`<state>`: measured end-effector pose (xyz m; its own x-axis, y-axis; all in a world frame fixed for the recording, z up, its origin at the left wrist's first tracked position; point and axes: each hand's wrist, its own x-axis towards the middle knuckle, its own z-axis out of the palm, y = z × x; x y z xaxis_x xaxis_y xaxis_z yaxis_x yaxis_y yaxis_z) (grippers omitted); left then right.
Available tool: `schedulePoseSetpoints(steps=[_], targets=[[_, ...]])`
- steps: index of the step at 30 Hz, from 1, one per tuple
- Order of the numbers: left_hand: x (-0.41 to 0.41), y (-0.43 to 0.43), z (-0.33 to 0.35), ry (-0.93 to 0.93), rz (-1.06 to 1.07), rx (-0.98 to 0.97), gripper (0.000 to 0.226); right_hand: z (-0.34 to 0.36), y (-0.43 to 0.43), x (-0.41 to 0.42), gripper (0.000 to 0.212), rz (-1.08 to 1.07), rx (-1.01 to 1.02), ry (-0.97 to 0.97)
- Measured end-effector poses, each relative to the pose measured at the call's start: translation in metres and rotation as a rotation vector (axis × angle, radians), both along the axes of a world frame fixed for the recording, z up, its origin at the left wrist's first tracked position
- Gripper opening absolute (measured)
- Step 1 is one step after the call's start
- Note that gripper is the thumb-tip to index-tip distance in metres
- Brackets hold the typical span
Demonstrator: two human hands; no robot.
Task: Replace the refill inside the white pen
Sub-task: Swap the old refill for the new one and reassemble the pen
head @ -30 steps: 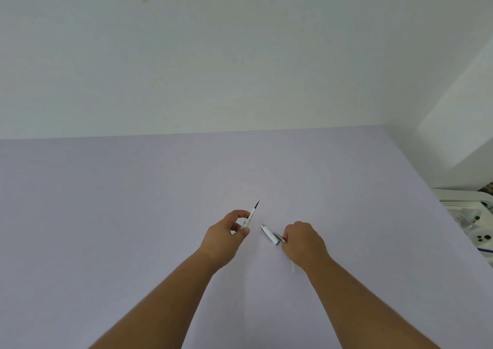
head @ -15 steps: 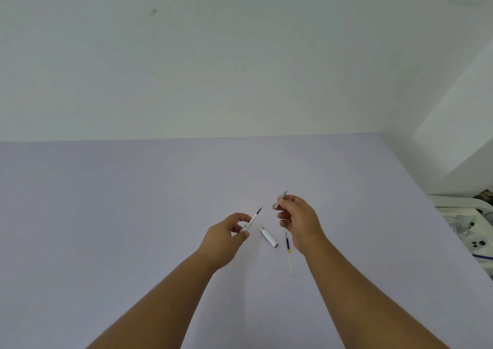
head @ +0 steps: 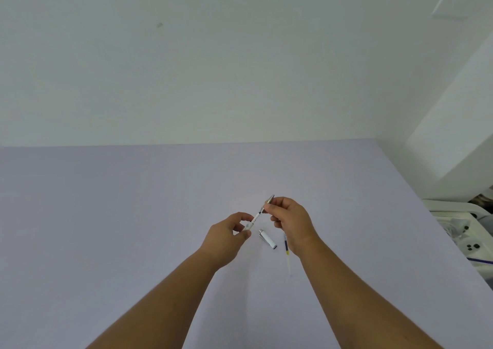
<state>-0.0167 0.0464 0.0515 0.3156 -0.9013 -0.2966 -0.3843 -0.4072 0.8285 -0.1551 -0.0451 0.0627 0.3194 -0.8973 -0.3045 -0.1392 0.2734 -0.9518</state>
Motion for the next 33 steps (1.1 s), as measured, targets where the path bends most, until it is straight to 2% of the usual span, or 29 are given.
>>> schedulePoseSetpoints(steps=[6, 9, 13, 17, 20, 23, 25, 29, 30, 33], targets=[[-0.001, 0.001, 0.001, 0.031, 0.051, -0.019, 0.014, 0.001, 0.006, 0.000, 0.013, 0.053, -0.017, 0.012], [-0.002, 0.000, 0.003, 0.040, 0.057, -0.038, 0.007, 0.000, 0.009, 0.001, 0.010, 0.136, 0.011, 0.040], [-0.002, 0.000, 0.006, 0.014, 0.063, -0.047, 0.006, -0.001, 0.010, 0.002, 0.007, 0.161, 0.025, 0.050], [-0.004, -0.001, 0.009, -0.030, 0.059, -0.067, 0.009, 0.000, 0.009, 0.007, 0.019, 0.140, 0.022, 0.089], [-0.004, -0.002, 0.011, -0.067, 0.047, -0.072, 0.015, 0.002, 0.010, 0.010, 0.013, 0.141, 0.029, 0.035], [-0.003, -0.001, 0.010, -0.073, 0.042, -0.070, 0.009, 0.004, 0.010, 0.013, 0.035, 0.127, 0.024, 0.148], [-0.002, 0.000, 0.009, -0.064, 0.051, -0.068, 0.008, 0.004, 0.011, 0.014, 0.040, 0.130, 0.044, 0.174], [0.000, -0.001, 0.012, -0.052, 0.081, -0.070, 0.008, 0.006, 0.009, 0.012, 0.014, 0.126, 0.103, -0.001], [0.001, -0.002, 0.013, -0.055, 0.082, -0.071, 0.009, 0.005, 0.009, 0.012, 0.015, 0.124, 0.086, 0.019], [-0.002, -0.002, 0.013, -0.071, 0.065, -0.069, 0.012, 0.004, 0.008, 0.013, 0.037, 0.098, 0.064, 0.151]])
